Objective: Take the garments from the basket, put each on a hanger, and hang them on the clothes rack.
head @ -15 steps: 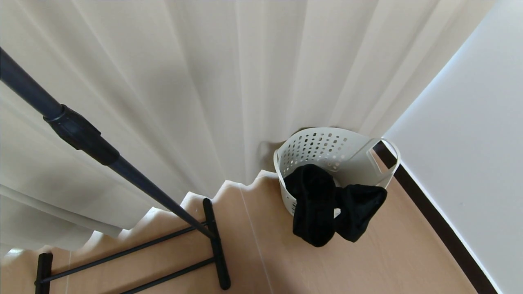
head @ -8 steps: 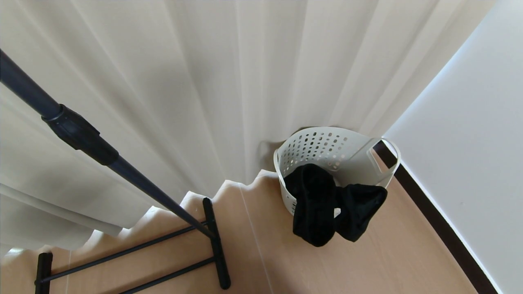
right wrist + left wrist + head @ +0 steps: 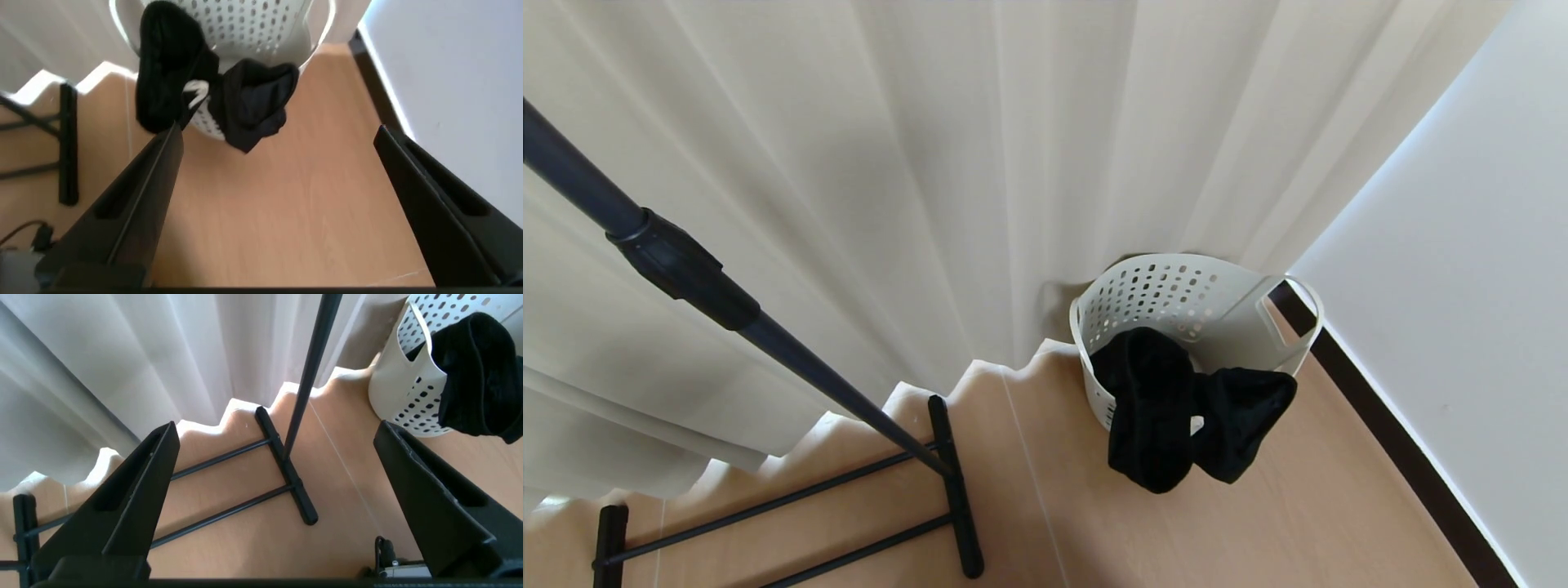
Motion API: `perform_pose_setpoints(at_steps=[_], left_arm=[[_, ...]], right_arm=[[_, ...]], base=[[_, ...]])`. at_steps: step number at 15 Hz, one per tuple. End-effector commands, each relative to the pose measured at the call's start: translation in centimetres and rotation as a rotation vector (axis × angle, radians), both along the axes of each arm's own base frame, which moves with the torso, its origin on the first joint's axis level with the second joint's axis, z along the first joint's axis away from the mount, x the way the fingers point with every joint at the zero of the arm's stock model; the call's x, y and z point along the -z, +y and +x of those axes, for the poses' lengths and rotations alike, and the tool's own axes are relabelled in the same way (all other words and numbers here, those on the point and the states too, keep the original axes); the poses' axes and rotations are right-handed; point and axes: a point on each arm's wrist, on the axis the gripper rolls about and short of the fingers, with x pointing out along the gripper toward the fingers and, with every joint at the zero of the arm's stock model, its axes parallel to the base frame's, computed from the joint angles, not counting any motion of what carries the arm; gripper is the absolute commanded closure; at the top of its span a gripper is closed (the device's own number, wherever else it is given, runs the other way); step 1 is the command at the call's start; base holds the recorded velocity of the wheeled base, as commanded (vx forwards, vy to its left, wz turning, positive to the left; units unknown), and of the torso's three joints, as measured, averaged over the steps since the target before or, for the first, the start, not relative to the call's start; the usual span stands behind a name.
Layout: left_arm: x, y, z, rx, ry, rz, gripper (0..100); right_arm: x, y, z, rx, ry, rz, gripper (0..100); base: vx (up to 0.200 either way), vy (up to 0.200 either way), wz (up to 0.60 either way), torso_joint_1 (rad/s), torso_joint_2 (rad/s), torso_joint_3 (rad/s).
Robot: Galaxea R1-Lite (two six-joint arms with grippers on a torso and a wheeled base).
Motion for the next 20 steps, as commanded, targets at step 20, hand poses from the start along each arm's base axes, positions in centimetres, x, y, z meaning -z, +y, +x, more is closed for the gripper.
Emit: perform_pose_setpoints(at_steps=[20], left_arm=[[0.0,0.0,-0.1,0.0,-0.014,-0.002,0]], right_arm=[[-8.5,12.3,32.9,-0.41,0.41,-0.494,0]], base=[[0.0,0.0,0.0,0.0,0.0,0.0]])
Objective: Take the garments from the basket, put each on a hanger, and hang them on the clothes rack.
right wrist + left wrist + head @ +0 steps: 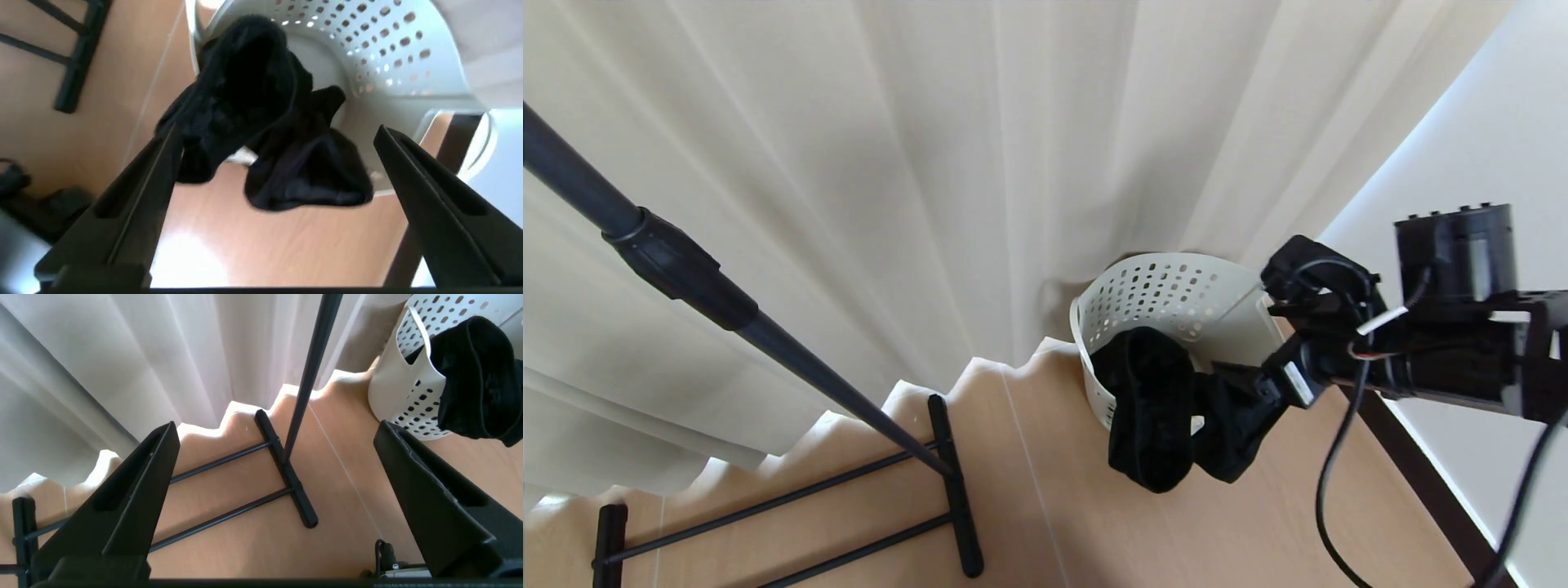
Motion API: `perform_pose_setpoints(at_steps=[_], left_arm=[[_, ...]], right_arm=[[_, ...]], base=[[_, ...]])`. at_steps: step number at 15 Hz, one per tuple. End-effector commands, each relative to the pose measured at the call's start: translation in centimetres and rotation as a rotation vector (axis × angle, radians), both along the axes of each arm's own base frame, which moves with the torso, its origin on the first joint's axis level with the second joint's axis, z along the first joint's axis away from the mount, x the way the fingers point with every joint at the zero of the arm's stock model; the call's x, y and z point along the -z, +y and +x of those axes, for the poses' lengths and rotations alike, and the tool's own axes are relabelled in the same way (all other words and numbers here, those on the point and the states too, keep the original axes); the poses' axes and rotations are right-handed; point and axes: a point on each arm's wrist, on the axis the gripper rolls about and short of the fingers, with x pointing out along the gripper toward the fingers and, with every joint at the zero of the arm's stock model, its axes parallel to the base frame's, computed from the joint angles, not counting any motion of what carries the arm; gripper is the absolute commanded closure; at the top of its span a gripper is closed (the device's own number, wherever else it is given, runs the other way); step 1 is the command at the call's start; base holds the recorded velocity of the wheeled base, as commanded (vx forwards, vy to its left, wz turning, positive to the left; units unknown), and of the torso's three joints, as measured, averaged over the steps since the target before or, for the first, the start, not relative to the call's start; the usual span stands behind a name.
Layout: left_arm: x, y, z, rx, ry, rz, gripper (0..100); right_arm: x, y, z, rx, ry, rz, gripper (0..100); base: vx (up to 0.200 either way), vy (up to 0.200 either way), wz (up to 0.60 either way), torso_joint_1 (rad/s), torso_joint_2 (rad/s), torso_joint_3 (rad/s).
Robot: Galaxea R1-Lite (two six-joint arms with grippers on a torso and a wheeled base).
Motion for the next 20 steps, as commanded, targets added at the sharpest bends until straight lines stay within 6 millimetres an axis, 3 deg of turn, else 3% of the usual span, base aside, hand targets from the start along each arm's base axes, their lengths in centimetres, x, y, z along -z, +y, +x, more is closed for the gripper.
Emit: perform_pose_setpoints(at_steps=[1,2,6,12,20], left_arm=[[0.0,0.0,0.0,0.001,-0.001,0.0,0],[0.0,0.0,0.0,0.001,-0.001,0.0,0],[0.0,0.0,0.0,0.001,-0.001,0.001,0],[0.0,0.0,0.0,0.001,-0.001,0.0,0],[0.0,0.0,0.0,0.001,0.001,0.0,0]], right_arm=[[3.0,2.1,5.3,0.005,0.044,-0.08,0],[3.8,2.9,7.3,0.032,0.028,-0.133,0],[6.0,4.1,10.9,0.033,0.01,-0.25,0],[8.7,5.5,14.3,0.061,0.011,-0.276,0],[10.9,6.6,17.2,0.081,-0.008,-0.271,0]], base=[[0.0,0.0,0.0,0.0,0.0,0.0],[0.0,0.0,0.0,0.0,0.0,0.0],[0.0,0.0,0.0,0.0,0.0,0.0],[0.0,0.0,0.0,0.0,0.0,0.0],[0.0,0.0,0.0,0.0,0.0,0.0]])
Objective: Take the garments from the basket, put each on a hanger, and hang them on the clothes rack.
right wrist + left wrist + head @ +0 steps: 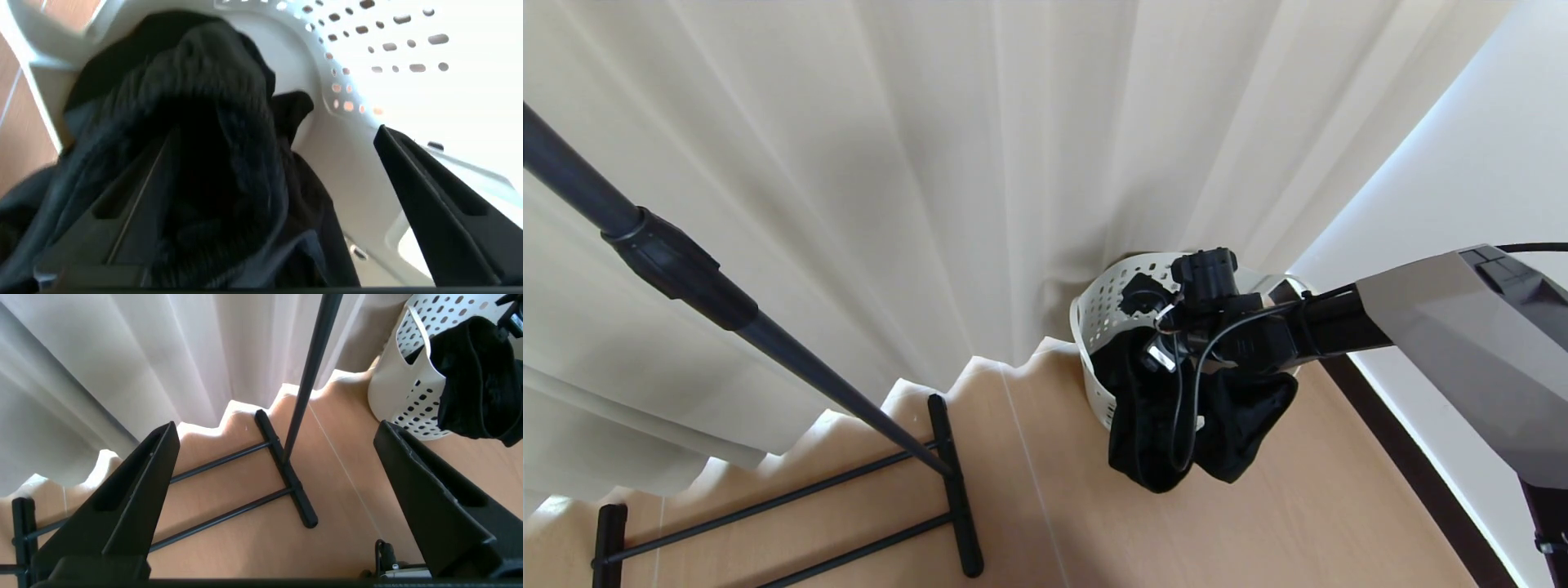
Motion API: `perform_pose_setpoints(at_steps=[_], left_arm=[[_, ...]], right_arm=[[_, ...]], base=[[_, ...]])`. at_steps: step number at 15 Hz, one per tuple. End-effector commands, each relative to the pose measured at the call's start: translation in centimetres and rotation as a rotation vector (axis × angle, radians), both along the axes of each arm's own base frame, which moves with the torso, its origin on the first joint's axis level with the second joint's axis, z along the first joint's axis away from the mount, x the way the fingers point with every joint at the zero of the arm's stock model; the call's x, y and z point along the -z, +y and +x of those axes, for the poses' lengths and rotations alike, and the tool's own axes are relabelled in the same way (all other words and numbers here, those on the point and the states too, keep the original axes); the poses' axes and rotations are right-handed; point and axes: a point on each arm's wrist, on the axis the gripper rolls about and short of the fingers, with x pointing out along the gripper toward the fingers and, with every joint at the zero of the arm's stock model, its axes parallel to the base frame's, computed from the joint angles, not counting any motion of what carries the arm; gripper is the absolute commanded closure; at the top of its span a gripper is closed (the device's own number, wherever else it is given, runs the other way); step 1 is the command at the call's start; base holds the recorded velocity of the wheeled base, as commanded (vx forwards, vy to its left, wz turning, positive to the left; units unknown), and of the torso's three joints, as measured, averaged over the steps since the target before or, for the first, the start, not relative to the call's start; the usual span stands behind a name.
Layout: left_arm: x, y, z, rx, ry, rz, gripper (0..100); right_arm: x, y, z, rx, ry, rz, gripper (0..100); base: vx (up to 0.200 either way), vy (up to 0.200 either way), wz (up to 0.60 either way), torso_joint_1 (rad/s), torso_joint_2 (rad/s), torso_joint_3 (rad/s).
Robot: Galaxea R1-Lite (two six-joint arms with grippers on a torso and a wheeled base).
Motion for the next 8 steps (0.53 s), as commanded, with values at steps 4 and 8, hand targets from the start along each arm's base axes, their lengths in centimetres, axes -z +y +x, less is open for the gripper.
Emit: perform_pose_setpoints(at_steps=[4,8], left_arm=[[0.0,0.0,0.0,0.0,0.0,0.0,0],[0.0,0.0,0.0,0.0,0.0,0.0,0]], right_arm=[[0.7,0.3,0.7,-0.002,0.0,0.005,100],[-1.0,-0.1,-0.7,0.016,-0.003,0.043,100]], base=[[0.0,0.0,0.0,0.0,0.0,0.0],[0.0,0.0,0.0,0.0,0.0,0.0]])
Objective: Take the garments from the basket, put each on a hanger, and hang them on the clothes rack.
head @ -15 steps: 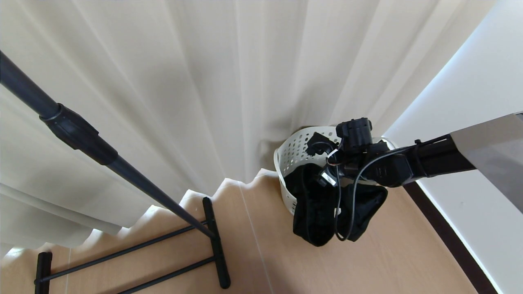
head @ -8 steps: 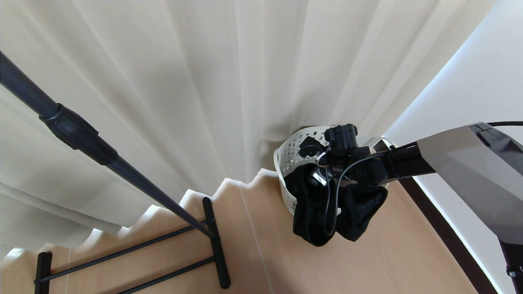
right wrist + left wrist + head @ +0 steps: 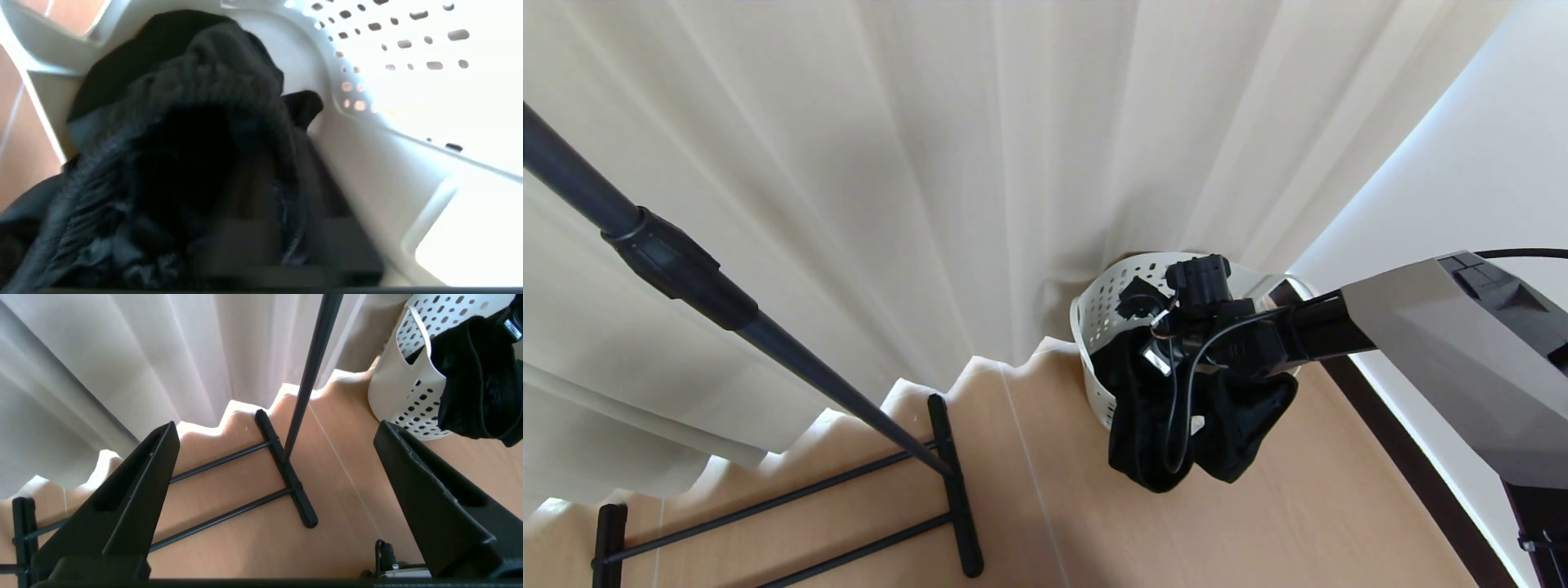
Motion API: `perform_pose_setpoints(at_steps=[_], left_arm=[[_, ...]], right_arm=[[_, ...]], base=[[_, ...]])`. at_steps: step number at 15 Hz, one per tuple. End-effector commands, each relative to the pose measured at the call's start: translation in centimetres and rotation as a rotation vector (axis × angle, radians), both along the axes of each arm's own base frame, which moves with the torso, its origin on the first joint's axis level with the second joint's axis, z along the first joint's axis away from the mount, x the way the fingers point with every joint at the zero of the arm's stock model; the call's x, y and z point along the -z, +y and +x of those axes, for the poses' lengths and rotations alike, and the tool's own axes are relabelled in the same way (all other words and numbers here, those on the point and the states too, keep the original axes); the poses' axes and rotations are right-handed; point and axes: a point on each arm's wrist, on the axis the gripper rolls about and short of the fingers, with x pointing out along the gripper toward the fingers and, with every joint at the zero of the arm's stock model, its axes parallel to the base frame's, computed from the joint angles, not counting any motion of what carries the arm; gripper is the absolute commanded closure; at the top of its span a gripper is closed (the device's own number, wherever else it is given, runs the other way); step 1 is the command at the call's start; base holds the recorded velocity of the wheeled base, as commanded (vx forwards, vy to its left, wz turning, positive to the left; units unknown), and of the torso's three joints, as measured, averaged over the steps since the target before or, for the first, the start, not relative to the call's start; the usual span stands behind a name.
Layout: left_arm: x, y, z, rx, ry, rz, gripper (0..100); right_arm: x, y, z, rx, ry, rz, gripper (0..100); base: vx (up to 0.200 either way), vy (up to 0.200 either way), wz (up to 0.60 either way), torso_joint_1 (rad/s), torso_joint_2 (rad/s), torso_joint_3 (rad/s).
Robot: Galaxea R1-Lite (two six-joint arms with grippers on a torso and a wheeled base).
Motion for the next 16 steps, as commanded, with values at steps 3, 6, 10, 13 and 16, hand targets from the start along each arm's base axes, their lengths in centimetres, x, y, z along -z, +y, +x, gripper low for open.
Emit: perform_pose_setpoints(at_steps=[3,6,10,13,16], left_arm=[[0.0,0.0,0.0,0.001,-0.001,0.0,0],[0.0,0.0,0.0,0.001,0.001,0.0,0],[0.0,0.0,0.0,0.001,0.001,0.0,0],[0.0,0.0,0.0,0.001,-0.001,0.0,0],[0.0,0.0,0.0,0.001,-0.001,0.0,0]], right_arm=[[-5.6,1.2,-5.7,0.024,-0.025,0.168,100],[-9.2,0.9,-11.8,0.03,-0.027,0.297,100],[-14.4,-1.8,-22.6,-0.076,-0.11,0.4,100],[-16.8,-3.3,-29.1,-0.22,-0.176,0.49,100],[-17.3,-3.3,-32.1,-0.295,-0.15,0.629,100]], base=[[0.0,0.0,0.0,0.0,0.0,0.0],[0.0,0.0,0.0,0.0,0.0,0.0],[0.0,0.0,0.0,0.0,0.0,0.0],[0.0,0.0,0.0,0.0,0.0,0.0],[0.0,0.0,0.0,0.0,0.0,0.0]])
